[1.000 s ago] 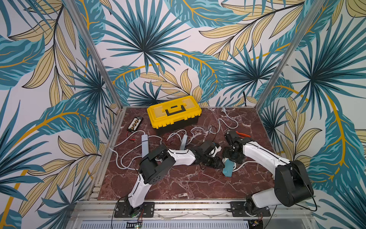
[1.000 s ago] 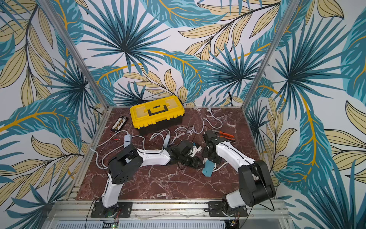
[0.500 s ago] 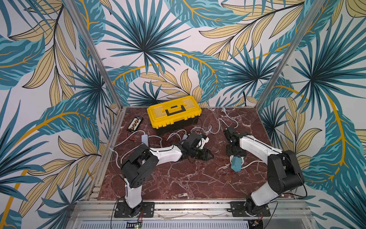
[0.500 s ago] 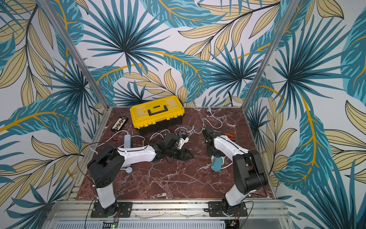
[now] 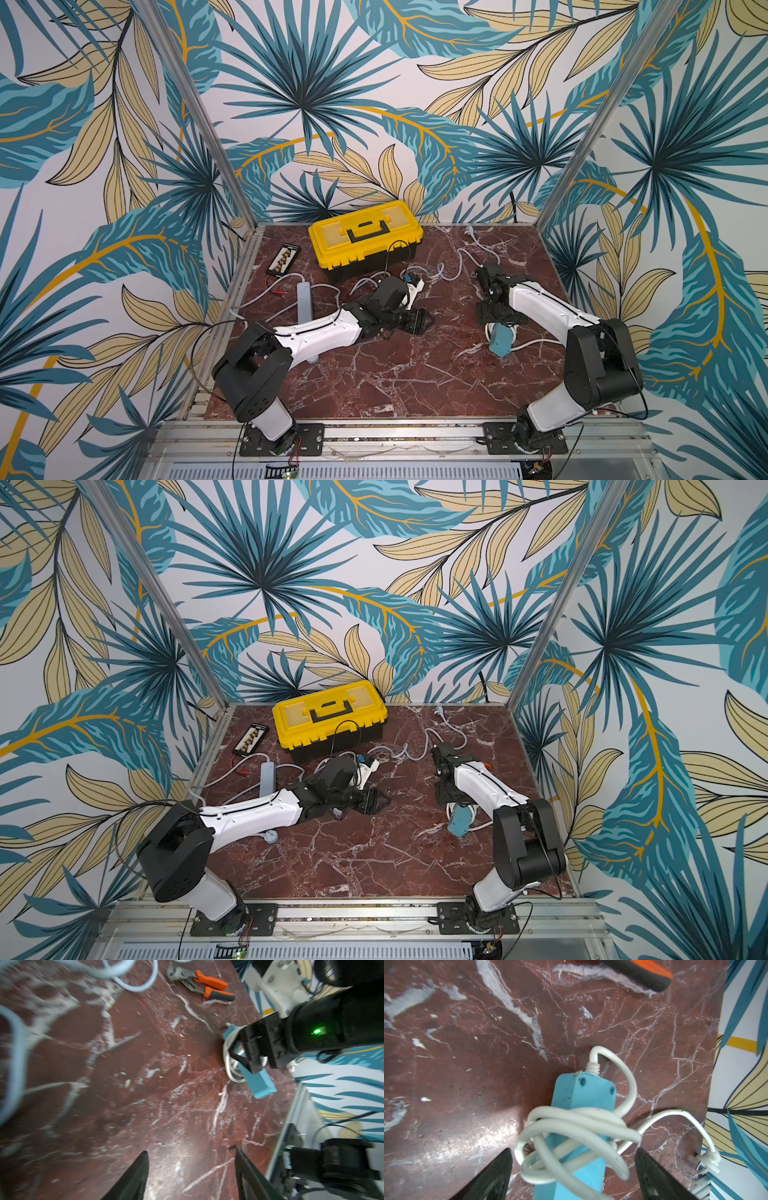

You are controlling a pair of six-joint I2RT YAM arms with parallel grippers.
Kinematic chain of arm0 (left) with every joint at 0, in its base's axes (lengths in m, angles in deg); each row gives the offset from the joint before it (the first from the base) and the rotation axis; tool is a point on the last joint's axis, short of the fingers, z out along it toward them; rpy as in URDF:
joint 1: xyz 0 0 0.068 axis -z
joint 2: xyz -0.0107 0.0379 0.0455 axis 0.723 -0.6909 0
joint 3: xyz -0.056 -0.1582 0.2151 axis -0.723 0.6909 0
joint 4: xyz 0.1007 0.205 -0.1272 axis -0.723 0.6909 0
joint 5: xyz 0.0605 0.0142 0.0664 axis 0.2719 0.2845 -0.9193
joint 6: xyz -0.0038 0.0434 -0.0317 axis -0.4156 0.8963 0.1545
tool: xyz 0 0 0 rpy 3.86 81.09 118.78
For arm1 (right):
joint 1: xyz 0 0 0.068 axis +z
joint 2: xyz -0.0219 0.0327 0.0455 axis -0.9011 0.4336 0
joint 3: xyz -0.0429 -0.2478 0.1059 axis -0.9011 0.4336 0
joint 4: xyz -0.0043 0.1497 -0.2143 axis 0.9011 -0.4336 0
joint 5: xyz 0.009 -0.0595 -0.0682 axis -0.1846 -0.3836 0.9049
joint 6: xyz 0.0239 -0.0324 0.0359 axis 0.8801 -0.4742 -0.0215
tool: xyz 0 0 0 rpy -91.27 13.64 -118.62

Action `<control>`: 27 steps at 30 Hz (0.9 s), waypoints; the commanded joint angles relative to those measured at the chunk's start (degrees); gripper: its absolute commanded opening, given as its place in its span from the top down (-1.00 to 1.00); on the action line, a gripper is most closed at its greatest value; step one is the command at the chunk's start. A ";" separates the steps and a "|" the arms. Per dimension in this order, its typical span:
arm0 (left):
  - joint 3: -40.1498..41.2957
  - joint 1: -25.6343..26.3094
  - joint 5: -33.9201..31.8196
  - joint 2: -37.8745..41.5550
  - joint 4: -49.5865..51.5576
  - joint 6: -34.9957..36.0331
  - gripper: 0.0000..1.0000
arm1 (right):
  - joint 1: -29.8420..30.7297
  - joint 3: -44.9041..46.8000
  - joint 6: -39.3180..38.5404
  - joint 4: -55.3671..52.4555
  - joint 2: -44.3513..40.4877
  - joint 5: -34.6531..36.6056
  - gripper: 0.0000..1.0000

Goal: Wrap the cord around the power strip
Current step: Place the power strip at the center of the board, then pick up the power strip from the center of the board.

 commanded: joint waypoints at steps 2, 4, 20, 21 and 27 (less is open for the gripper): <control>-3.51 -0.32 -19.17 6.32 13.98 12.57 -0.42 | -0.08 -3.13 0.37 -5.52 -6.02 0.22 -0.90; -2.44 -0.43 -27.65 9.44 15.29 13.15 -0.46 | -0.08 -4.77 0.66 -7.39 -7.73 -0.92 -0.90; -0.36 -22.02 -4.71 13.74 32.10 -1.14 -0.26 | 20.72 -11.33 27.93 9.18 -1.03 -18.09 -0.58; 0.54 -23.44 -3.79 14.62 32.19 -2.58 -0.14 | 22.12 -13.06 29.67 9.90 1.67 -17.35 -0.57; 5.03 -26.32 -13.48 23.30 32.11 -3.56 1.00 | 27.84 -26.28 31.67 9.80 16.75 -13.10 -0.58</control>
